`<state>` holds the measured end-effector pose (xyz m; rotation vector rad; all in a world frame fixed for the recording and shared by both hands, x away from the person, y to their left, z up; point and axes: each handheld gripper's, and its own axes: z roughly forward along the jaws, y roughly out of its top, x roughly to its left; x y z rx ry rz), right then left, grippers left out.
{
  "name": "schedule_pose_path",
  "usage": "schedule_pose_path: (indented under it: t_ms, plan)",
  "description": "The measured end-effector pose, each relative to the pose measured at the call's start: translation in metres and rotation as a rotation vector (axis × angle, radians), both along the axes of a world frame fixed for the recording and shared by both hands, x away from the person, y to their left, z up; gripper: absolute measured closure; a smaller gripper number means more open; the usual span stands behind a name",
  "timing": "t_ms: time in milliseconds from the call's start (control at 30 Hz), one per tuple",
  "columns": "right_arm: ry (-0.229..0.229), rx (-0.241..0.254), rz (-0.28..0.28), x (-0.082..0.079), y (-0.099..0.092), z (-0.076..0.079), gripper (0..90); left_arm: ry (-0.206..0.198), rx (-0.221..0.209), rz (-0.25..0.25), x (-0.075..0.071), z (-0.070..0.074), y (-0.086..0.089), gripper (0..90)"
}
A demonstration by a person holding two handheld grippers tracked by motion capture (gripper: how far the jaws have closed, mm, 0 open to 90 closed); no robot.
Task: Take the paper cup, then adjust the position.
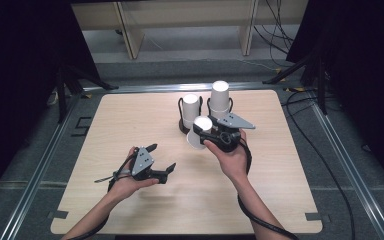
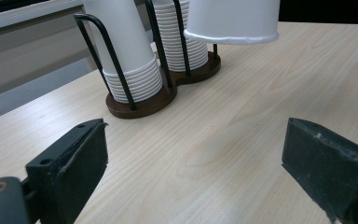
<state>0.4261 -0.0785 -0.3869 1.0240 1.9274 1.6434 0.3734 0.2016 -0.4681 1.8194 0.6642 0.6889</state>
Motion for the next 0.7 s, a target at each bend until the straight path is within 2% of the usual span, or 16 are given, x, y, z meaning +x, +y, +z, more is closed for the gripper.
schedule_pose_path:
  t_ms: [133, 167, 200, 300, 367, 400, 433, 467, 500, 533, 567, 600, 633, 700]
  plan:
    - [-0.001, 0.006, 0.001, -0.005, -0.004, -0.004, 36.5, 0.0, -0.017, -0.002, -0.003, -0.002, 0.001, 6.3]
    - [0.007, -0.005, 0.001, -0.007, -0.005, -0.004, 36.5, -0.008, -0.002, -0.009, -0.003, -0.001, 0.002, 6.2]
    - [-0.004, 0.001, 0.003, -0.008, -0.005, -0.006, 36.5, 0.013, -0.003, -0.004, -0.005, -0.002, 0.002, 6.1]
    - [0.005, 0.004, 0.004, -0.013, -0.005, -0.007, 36.5, 0.013, -0.009, 0.004, -0.006, -0.002, 0.002, 6.0]
    - [-0.007, 0.008, 0.01, -0.015, -0.005, -0.007, 36.5, 0.016, -0.01, 0.008, -0.006, -0.003, 0.002, 6.0]
    - [-0.004, 0.01, 0.008, -0.016, -0.006, -0.006, 36.5, 0.002, -0.004, 0.001, -0.005, -0.003, 0.002, 5.9]
    - [-0.024, 0.001, 0.004, -0.016, -0.007, -0.006, 36.5, 0.021, -0.006, 0.011, -0.006, -0.004, 0.002, 5.9]
    - [-0.017, 0.011, 0.007, -0.017, -0.007, -0.006, 36.5, 0.025, -0.003, 0.009, -0.007, -0.004, 0.001, 5.9]
    - [-0.022, 0.001, 0.0, -0.018, -0.008, -0.007, 36.5, 0.019, -0.012, 0.006, -0.007, -0.005, 0.001, 5.8]
    - [-0.019, 0.032, 0.014, -0.018, -0.006, -0.008, 36.5, 0.02, -0.004, 0.004, -0.008, -0.005, 0.001, 5.7]
    - [-0.004, 0.011, 0.006, -0.018, -0.007, -0.008, 36.5, 0.029, 0.011, 0.003, -0.009, -0.004, 0.001, 5.7]
    - [-0.017, 0.009, 0.008, -0.017, -0.006, -0.009, 36.5, 0.013, 0.018, -0.006, -0.008, -0.004, 0.002, 5.5]
    - [0.003, 0.021, 0.009, -0.018, -0.006, -0.009, 36.5, 0.014, 0.017, -0.008, -0.008, -0.004, 0.001, 5.5]
    - [-0.004, 0.025, 0.023, -0.017, -0.005, -0.01, 36.5, 0.003, -0.005, -0.011, -0.008, -0.005, -0.001, 5.4]
